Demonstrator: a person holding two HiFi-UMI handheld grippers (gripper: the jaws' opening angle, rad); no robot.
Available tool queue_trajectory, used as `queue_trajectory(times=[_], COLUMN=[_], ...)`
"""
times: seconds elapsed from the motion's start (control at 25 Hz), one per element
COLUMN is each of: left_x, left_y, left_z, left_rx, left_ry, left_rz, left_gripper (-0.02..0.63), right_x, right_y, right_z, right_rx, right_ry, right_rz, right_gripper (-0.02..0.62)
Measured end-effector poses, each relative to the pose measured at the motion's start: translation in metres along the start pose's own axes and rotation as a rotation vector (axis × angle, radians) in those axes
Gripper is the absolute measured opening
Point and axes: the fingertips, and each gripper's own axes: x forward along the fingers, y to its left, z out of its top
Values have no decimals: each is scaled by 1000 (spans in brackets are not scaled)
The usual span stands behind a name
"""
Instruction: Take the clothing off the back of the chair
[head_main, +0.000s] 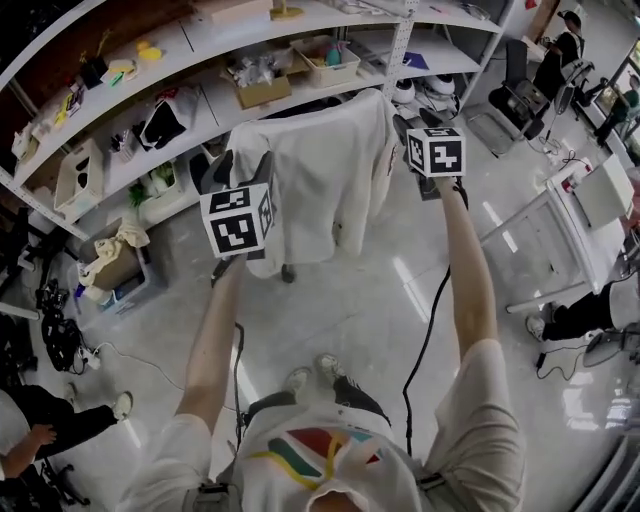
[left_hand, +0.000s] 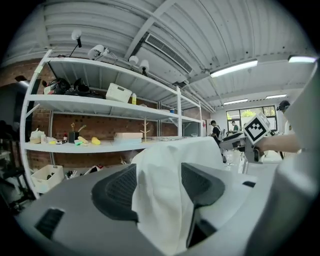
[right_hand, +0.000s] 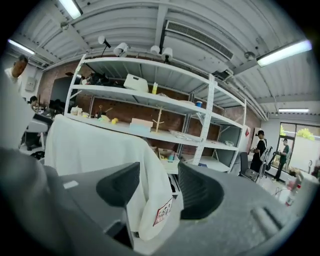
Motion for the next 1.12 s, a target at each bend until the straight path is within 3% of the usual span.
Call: queue_trajectory(times=[0.2,0.48,0.52,0.64,0.68,1.12], left_x=[13,21,20,18,18,17], left_y=[6,11,13,19,20,41], left_z=[-18,-25,-26,-24,-23,-15], left_rx=[38,58,60,62,64,63], left_ry=[44,78,84,79,76,44], left_rz=[35,53,58,77,80,91], left_gripper=[267,264,253,91,58,41], right_x=[34,64,67,71,71,50], right_y=[-2,4,4,2,2,5], right_z=[-26,-48,-50,-48,-47,-49], right_rx=[-96,-92,-88,-106,-109,-97], right_ry=[92,146,153,172,176,170], right_rz=[-31,-5,-6,-32,-34,-1], right_gripper=[219,206,180,23,6,5])
